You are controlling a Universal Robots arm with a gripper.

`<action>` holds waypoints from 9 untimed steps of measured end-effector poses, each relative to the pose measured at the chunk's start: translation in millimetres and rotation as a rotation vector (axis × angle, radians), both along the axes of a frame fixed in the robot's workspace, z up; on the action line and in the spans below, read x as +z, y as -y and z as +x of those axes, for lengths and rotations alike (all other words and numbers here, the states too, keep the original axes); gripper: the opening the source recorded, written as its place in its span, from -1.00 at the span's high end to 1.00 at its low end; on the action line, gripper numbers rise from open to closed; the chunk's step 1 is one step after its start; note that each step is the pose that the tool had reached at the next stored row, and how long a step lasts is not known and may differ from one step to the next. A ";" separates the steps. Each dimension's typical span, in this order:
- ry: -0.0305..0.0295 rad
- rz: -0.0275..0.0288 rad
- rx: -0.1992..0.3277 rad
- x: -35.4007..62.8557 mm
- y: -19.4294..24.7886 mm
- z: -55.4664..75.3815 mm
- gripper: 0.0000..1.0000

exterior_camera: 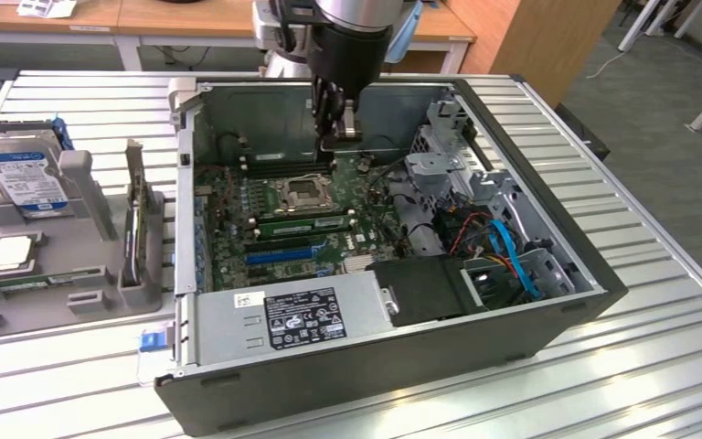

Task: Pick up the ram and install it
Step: 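Press down the ram until it locks into place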

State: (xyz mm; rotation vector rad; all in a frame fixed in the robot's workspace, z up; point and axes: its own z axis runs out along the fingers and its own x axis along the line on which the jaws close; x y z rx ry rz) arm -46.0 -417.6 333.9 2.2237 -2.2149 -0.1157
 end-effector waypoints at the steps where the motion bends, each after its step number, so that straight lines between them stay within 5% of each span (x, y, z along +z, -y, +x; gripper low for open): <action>1: 0.0001 0.0001 0.000 1.1 0.0 0.0 0.80; 9: 0.0001 0.0000 0.000 11.0 0.0 0.0 0.80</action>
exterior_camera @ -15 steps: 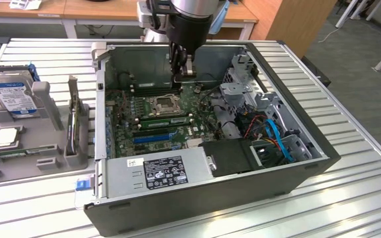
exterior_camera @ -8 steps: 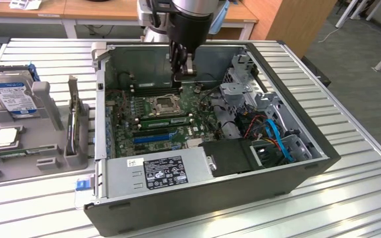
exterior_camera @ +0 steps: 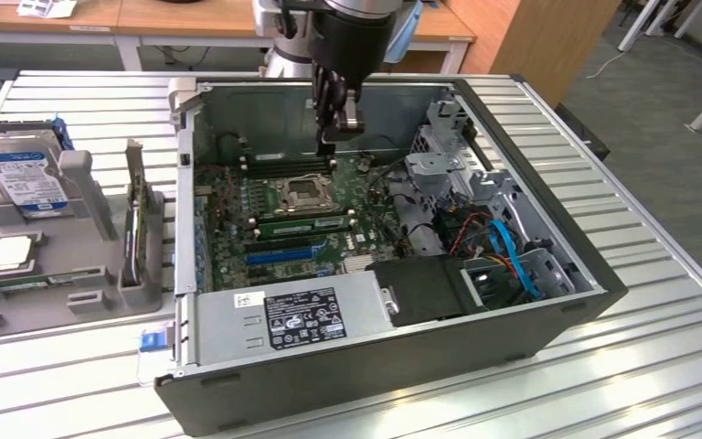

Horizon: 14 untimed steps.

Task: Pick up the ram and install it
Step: 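Press down the ram until it locks into place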

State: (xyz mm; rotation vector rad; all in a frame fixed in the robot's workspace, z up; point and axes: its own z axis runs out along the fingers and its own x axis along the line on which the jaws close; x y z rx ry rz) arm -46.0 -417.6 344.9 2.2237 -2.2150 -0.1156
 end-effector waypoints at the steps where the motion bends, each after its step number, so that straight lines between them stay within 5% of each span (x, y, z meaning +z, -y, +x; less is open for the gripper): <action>1: 0.0000 0.0000 0.000 0.8 0.0 0.0 0.80; 14: 0.0001 0.0001 0.000 1.2 0.0 0.0 0.80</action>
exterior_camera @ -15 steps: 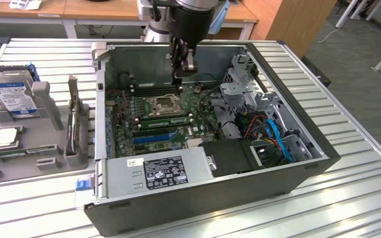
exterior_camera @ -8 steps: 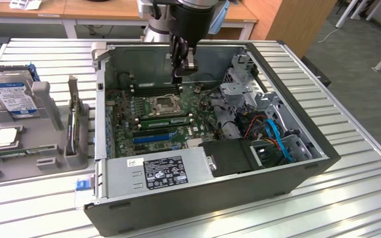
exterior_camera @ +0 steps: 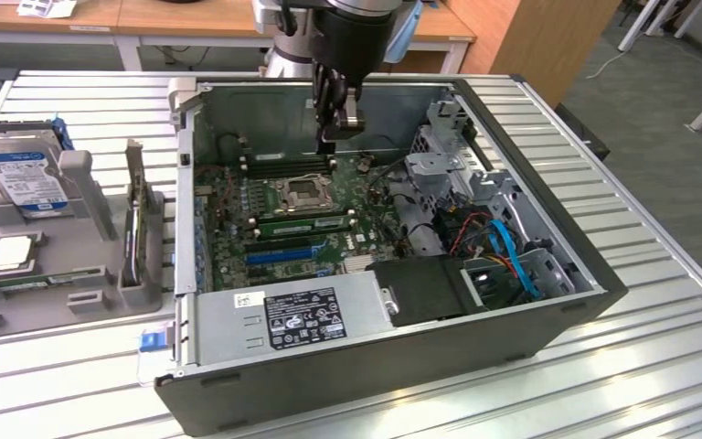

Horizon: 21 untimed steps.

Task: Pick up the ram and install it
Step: 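Press down the ram until it locks into place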

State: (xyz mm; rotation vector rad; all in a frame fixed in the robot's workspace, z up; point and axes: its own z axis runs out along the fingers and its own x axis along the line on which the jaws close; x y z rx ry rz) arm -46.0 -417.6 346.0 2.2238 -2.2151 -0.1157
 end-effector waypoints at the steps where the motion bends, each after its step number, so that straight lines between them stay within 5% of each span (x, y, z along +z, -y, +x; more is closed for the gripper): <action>1: 0.0000 0.0000 0.000 0.0 0.0 0.0 0.80; 6: -0.0001 -0.0001 -0.023 0.0 0.0 -0.2 0.80; 21: 0.0000 0.0000 -0.258 -0.1 0.0 -0.4 0.80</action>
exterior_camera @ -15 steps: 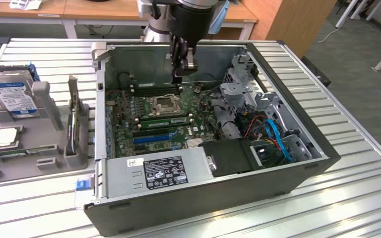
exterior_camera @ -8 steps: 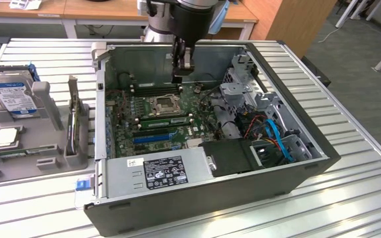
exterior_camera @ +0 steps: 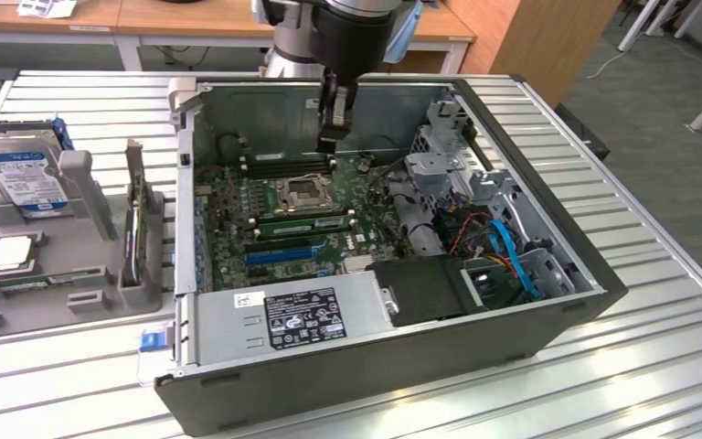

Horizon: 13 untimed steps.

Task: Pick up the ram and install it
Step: 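Press down the ram until it locks into place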

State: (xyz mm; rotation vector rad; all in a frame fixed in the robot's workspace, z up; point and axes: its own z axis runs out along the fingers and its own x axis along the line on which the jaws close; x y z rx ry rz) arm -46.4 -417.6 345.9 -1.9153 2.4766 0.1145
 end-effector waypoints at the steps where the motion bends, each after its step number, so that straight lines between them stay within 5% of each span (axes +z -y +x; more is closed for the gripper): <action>1: -0.0001 0.0000 -0.011 0.0 0.0 0.0 0.80; 13: 0.0000 0.0000 -0.129 0.0 0.0 0.0 0.80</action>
